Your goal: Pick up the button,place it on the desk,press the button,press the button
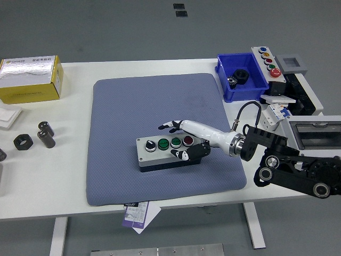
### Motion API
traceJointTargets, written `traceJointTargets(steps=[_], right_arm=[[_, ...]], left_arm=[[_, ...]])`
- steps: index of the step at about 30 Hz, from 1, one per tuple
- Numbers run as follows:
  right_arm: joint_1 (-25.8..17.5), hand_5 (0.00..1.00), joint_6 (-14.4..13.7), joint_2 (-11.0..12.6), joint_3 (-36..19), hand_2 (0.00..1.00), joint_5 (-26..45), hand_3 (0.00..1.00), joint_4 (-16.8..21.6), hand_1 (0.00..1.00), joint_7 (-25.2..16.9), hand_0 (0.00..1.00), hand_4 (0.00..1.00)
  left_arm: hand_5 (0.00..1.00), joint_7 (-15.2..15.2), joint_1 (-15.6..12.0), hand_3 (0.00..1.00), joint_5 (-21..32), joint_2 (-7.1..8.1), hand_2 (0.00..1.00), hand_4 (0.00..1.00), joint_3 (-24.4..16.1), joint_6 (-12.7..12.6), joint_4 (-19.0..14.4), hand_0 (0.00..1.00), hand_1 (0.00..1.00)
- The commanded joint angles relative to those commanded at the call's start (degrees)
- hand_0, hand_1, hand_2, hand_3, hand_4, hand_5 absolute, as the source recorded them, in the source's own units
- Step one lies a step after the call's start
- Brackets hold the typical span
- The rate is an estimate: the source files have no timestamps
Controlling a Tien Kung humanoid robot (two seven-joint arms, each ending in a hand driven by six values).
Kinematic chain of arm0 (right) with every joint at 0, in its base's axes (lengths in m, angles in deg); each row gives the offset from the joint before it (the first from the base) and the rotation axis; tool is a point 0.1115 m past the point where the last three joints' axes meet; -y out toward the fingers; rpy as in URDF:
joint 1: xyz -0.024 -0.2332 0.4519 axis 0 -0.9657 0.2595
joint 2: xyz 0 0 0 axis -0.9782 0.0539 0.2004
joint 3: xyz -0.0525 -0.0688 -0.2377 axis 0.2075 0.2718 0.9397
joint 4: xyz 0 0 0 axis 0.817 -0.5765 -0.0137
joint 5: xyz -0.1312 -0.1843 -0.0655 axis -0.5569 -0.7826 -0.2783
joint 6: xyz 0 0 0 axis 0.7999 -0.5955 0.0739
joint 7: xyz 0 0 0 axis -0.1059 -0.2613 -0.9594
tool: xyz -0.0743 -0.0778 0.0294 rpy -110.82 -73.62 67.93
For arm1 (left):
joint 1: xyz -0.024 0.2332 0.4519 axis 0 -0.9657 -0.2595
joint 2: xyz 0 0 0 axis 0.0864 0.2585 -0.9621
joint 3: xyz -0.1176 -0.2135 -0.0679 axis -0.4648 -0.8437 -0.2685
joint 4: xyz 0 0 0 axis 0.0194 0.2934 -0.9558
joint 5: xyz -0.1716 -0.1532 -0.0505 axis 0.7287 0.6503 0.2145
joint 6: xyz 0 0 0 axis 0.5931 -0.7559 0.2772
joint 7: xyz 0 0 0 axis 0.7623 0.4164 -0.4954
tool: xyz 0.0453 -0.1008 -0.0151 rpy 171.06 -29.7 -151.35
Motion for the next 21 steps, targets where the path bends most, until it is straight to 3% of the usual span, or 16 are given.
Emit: traceJointTargets(steps=[6, 10, 13, 16, 17, 21], right_arm=[[0.52, 0.01, -1.84, 3.98, -6.3, 0.924, -4.58, 0.917, 6.96, 0.881, 5.58, 0.951, 0.542], [2.6, 0.01, 5.89, 8.3, -12.34, 0.924, -10.16, 0.917, 13.27, 0.881, 14.41, 0.951, 0.542], [5.46, 0.017, 12.27, 11.01, -16.46, 0.912, -7.92, 0.917, 16.9, 0.871, 20.78, 0.932, 0.574], [8.65, 0.017, 18.8, 12.54, -19.98, 0.912, -3.99, 0.917, 16.9, 0.871, 26.86, 0.932, 0.574], [9.57, 0.168, 21.21, 12.71, -20.55, 0.55, -2.71, 0.831, 16.9, 0.252, 28.8, 0.236, 0.572], [11.77, 0.168, 29.96, 12.35, -19.07, 0.55, -2.81, 0.831, 16.9, 0.252, 35.17, 0.236, 0.572]], left_arm=[[0.247, 0.04, -0.12, 0.854, 0.14, -0.09, 0.733, 0.76, 0.01, -0.02, -0.01, 0.779, 0.765], [0.247, -0.07, -0.21, 0.854, -0.08, -0.15, 0.733, 0.76, -0.18, -0.05, -0.04, 0.779, 0.765], [0.244, -0.12, -0.2, 0.854, -0.18, -0.03, 0.732, 0.758, -0.35, -0.1, -0.05, 0.777, 0.763], [0.244, -0.15, -0.16, 0.854, -0.24, 0.09, 0.732, 0.758, -0.46, -0.13, -0.06, 0.777, 0.763], [0.243, -0.17, -0.14, 0.853, -0.25, 0.1, 0.731, 0.757, -0.49, -0.13, -0.07, 0.777, 0.763], [0.243, -0.34, -0.12, 0.853, -0.34, 0.02, 0.731, 0.757, -0.62, -0.09, -0.11, 0.777, 0.763]])
